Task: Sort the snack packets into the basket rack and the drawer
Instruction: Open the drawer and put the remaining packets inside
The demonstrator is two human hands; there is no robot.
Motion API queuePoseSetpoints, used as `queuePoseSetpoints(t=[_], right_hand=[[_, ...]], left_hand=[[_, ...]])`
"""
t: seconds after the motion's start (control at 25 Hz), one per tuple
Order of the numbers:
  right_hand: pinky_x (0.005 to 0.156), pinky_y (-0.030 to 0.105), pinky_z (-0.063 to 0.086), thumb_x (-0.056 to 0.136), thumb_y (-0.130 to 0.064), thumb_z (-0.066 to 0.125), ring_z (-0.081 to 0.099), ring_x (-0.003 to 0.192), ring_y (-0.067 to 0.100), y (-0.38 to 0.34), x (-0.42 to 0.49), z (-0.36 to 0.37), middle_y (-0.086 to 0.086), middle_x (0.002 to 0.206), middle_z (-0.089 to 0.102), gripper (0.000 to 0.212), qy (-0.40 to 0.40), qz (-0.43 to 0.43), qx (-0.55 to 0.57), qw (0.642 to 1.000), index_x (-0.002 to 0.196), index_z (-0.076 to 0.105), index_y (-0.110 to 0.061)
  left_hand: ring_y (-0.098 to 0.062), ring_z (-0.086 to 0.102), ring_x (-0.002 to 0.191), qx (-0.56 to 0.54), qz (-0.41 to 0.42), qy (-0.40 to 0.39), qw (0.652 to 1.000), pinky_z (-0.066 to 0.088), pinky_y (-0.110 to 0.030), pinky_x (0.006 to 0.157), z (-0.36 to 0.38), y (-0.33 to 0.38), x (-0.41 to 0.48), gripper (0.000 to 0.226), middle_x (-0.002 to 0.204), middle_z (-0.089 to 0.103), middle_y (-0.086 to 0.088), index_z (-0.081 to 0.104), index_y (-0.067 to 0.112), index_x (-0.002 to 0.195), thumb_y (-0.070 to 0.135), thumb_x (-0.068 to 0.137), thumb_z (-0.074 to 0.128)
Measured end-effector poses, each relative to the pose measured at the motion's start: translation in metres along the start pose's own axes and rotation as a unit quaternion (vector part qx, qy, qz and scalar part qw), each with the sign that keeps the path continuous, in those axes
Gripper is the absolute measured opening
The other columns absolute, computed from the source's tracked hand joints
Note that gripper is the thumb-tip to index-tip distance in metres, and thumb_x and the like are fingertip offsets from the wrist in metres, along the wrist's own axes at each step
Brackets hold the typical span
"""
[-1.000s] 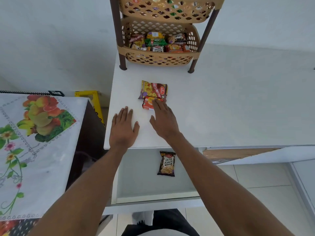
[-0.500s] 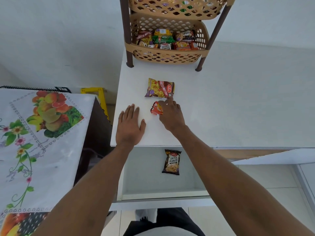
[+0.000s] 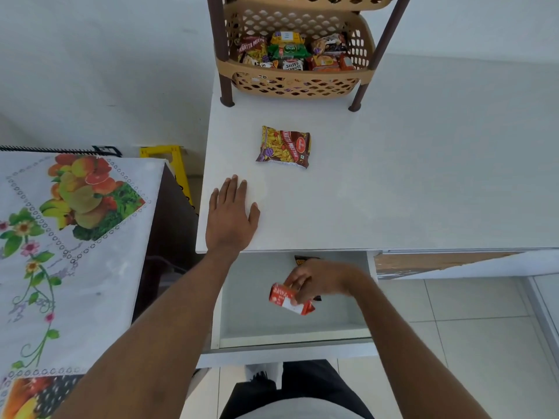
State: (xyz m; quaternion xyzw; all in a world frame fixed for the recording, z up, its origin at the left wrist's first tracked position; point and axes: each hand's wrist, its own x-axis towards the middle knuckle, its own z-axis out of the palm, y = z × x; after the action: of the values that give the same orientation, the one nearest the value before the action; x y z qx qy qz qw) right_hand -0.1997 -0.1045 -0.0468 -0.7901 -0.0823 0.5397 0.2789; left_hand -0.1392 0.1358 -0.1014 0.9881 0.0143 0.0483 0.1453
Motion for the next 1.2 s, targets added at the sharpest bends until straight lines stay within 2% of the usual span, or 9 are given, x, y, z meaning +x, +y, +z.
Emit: queuePoseSetpoints(t=[0.08, 0.16, 0.32, 0.48, 0.64, 0.88, 1.0, 1.12, 1.2], right_hand=[[0.097, 0.039, 0.058, 0.081, -0.032, 0.08, 0.067, 0.113, 0.02, 0.009, 0.029, 0.027, 0.003, 0.129, 0.069, 0.06, 0.042, 0.071, -0.029, 0.996, 0.137, 0.064, -0.017], [0.097, 0.043, 0.058, 0.08, -0.026, 0.079, 0.068, 0.112, 0.026, 0.013, 0.059, 0.048, 0.012, 0.126, 0.067, 0.056, 0.098, 0.125, 0.021, 0.987, 0.131, 0.064, -0.008], [0.1, 0.034, 0.052, 0.086, -0.033, 0.079, 0.06, 0.125, 0.029, 0.01, 0.109, 0.069, 0.016, 0.136, 0.057, 0.065, 0.209, 0.173, 0.037, 0.962, 0.136, 0.05, -0.002], [0.104, 0.037, 0.05, 0.093, -0.041, 0.073, 0.057, 0.132, 0.027, 0.013, 0.131, 0.072, 0.011, 0.146, 0.052, 0.071, 0.272, 0.204, 0.0, 0.941, 0.147, 0.04, -0.006], [0.103, 0.037, 0.05, 0.096, -0.043, 0.069, 0.059, 0.132, 0.026, 0.023, 0.144, 0.071, 0.011, 0.15, 0.05, 0.075, 0.273, 0.226, -0.046, 0.934, 0.153, 0.036, -0.007], [0.099, 0.037, 0.053, 0.096, -0.044, 0.069, 0.061, 0.129, 0.026, 0.028, 0.14, 0.076, 0.01, 0.146, 0.054, 0.073, 0.284, 0.243, -0.041, 0.927, 0.15, 0.037, -0.007], [0.096, 0.037, 0.054, 0.099, -0.04, 0.064, 0.063, 0.125, 0.027, 0.02, 0.125, 0.079, 0.01, 0.143, 0.053, 0.063, 0.285, 0.225, -0.065, 0.929, 0.148, 0.04, -0.009], [0.089, 0.036, 0.055, 0.098, -0.045, 0.061, 0.067, 0.111, 0.027, 0.005, 0.098, 0.072, 0.01, 0.123, 0.063, 0.048, 0.205, 0.178, -0.095, 0.958, 0.127, 0.056, -0.008], [0.071, 0.03, 0.055, 0.095, -0.052, 0.063, 0.069, 0.081, 0.025, -0.006, 0.073, 0.052, 0.01, 0.09, 0.069, 0.047, 0.121, 0.115, -0.034, 0.985, 0.094, 0.064, -0.004]], left_hand=[[-0.026, 0.023, 0.163, 0.005, -0.003, -0.001, 1.0, 0.017, -0.047, 0.134, 0.001, 0.0, 0.001, 0.064, 0.173, 0.029, -0.008, 0.034, 0.015, 0.163, 0.047, 0.108, 0.034], [-0.024, 0.02, 0.163, 0.007, -0.007, -0.005, 1.0, 0.016, -0.046, 0.134, 0.001, -0.001, 0.001, 0.065, 0.174, 0.027, -0.007, 0.032, 0.016, 0.164, 0.048, 0.107, 0.032], [-0.023, 0.019, 0.164, 0.004, -0.013, -0.008, 1.0, 0.016, -0.046, 0.134, 0.004, -0.002, 0.002, 0.066, 0.175, 0.025, -0.005, 0.031, 0.018, 0.165, 0.05, 0.107, 0.031], [-0.022, 0.019, 0.164, 0.002, -0.018, -0.005, 1.0, 0.014, -0.044, 0.135, 0.006, -0.002, 0.001, 0.066, 0.175, 0.025, -0.004, 0.031, 0.019, 0.165, 0.049, 0.107, 0.034], [-0.021, 0.018, 0.164, 0.002, -0.019, -0.006, 1.0, 0.014, -0.044, 0.135, 0.005, -0.002, 0.001, 0.066, 0.176, 0.024, -0.003, 0.03, 0.019, 0.165, 0.05, 0.107, 0.034], [-0.022, 0.019, 0.164, 0.0, -0.015, -0.005, 1.0, 0.013, -0.043, 0.135, 0.005, -0.003, 0.001, 0.067, 0.175, 0.024, -0.003, 0.03, 0.02, 0.165, 0.052, 0.106, 0.031], [-0.022, 0.019, 0.164, 0.001, -0.014, -0.004, 1.0, 0.014, -0.044, 0.135, 0.004, -0.002, 0.001, 0.067, 0.175, 0.025, -0.003, 0.031, 0.02, 0.165, 0.052, 0.106, 0.03], [-0.023, 0.02, 0.164, 0.0, -0.01, -0.002, 1.0, 0.015, -0.045, 0.135, 0.003, -0.001, 0.0, 0.068, 0.175, 0.026, -0.005, 0.031, 0.018, 0.165, 0.051, 0.106, 0.028], [-0.024, 0.021, 0.163, 0.003, -0.008, 0.001, 1.0, 0.017, -0.046, 0.134, 0.002, 0.0, 0.0, 0.068, 0.174, 0.027, -0.006, 0.032, 0.017, 0.165, 0.05, 0.106, 0.028]])
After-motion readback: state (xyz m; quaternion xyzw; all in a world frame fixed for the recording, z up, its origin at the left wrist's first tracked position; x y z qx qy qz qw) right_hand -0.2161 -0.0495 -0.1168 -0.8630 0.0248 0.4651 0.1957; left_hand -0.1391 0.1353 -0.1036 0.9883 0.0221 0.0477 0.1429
